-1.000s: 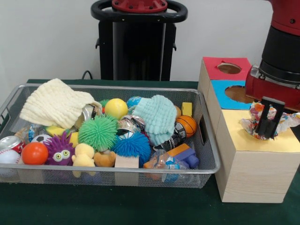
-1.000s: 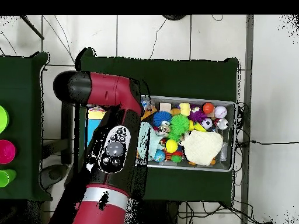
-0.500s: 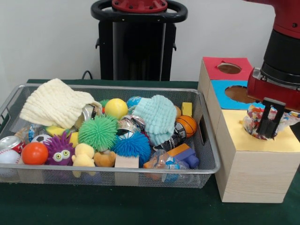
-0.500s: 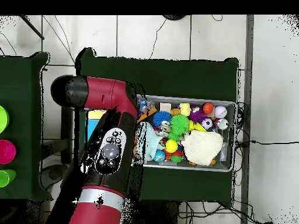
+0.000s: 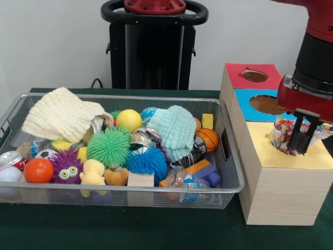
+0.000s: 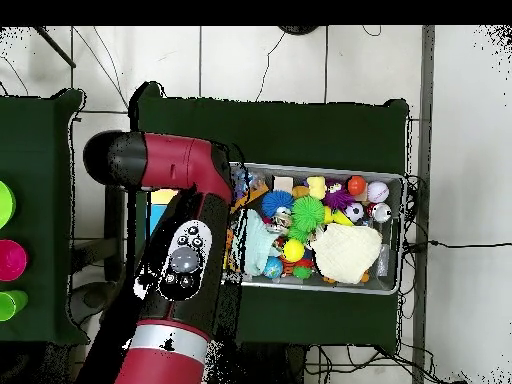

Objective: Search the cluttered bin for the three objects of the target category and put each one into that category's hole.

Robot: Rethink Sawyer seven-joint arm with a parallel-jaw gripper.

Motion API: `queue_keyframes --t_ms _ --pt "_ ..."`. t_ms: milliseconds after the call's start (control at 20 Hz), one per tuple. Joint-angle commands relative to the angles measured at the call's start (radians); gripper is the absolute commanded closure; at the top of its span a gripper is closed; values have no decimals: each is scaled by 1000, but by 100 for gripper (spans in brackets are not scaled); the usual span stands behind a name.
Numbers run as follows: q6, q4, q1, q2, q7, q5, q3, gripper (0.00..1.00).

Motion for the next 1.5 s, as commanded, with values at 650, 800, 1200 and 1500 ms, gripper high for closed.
queue_keyframes --t_ms 650,800,1200,1500 --pt "-52 118 25 81 141 -57 61 100" --pt "-27 112 33 80 137 -69 37 100" --pt "0 133 31 60 104 -82 23 100" --pt "12 169 21 29 74 -88 26 100"
